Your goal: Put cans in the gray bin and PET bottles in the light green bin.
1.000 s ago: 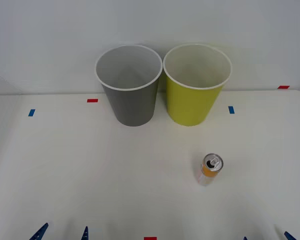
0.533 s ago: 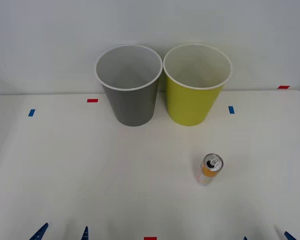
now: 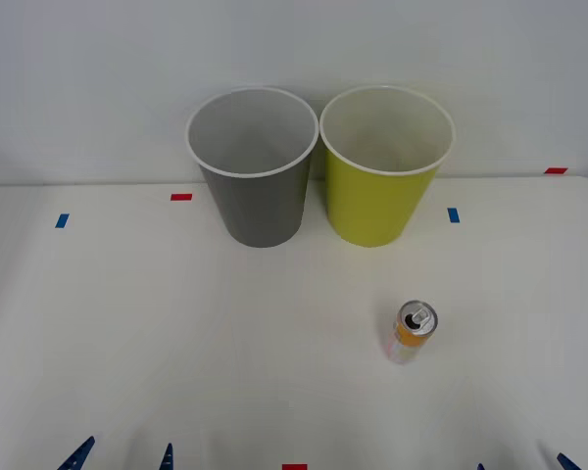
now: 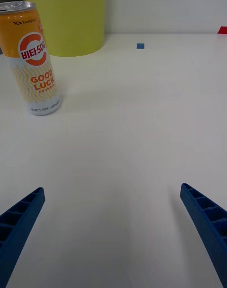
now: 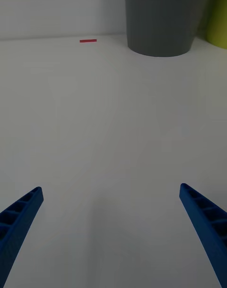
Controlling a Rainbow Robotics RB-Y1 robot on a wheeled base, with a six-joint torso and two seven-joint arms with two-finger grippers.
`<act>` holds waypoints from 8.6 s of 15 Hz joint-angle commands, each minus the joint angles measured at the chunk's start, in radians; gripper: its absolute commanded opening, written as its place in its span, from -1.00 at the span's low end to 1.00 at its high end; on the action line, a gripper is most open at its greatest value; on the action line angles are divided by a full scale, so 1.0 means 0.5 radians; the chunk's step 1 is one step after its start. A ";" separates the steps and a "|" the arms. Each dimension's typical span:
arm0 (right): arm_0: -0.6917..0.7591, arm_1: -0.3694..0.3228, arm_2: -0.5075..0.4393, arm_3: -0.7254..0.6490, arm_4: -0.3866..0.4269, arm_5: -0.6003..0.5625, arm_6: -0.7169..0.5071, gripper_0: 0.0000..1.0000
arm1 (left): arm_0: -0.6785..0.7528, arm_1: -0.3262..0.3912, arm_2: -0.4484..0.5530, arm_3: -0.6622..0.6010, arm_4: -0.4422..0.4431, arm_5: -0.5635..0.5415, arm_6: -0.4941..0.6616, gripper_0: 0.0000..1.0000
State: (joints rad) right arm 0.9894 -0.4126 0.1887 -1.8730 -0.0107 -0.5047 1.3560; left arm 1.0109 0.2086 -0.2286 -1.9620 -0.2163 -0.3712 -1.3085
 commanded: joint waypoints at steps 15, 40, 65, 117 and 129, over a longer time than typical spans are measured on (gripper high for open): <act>0.000 0.000 0.000 0.000 0.000 0.000 0.000 1.00 | 0.000 0.000 0.000 0.000 0.000 0.000 0.000 1.00; 0.000 0.000 0.000 0.000 0.000 0.000 0.000 1.00 | 0.000 0.000 0.000 0.000 0.000 0.000 0.000 1.00; 0.000 0.000 0.000 0.000 0.000 0.000 0.000 1.00 | 0.000 0.000 0.000 0.000 0.000 0.000 0.000 1.00; -1.273 0.049 0.371 0.341 -0.043 0.092 0.058 1.00 | 0.000 0.000 0.000 0.000 0.000 0.000 0.000 1.00; -1.236 0.058 0.359 0.215 -0.147 0.301 0.037 -0.83 | 0.000 0.000 0.000 0.000 0.000 0.000 0.000 1.00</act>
State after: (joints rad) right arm 0.3596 -0.3809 0.3723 -1.7182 -0.0851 -0.4149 1.3780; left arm 1.0109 0.2086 -0.2286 -1.9619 -0.2163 -0.3712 -1.3085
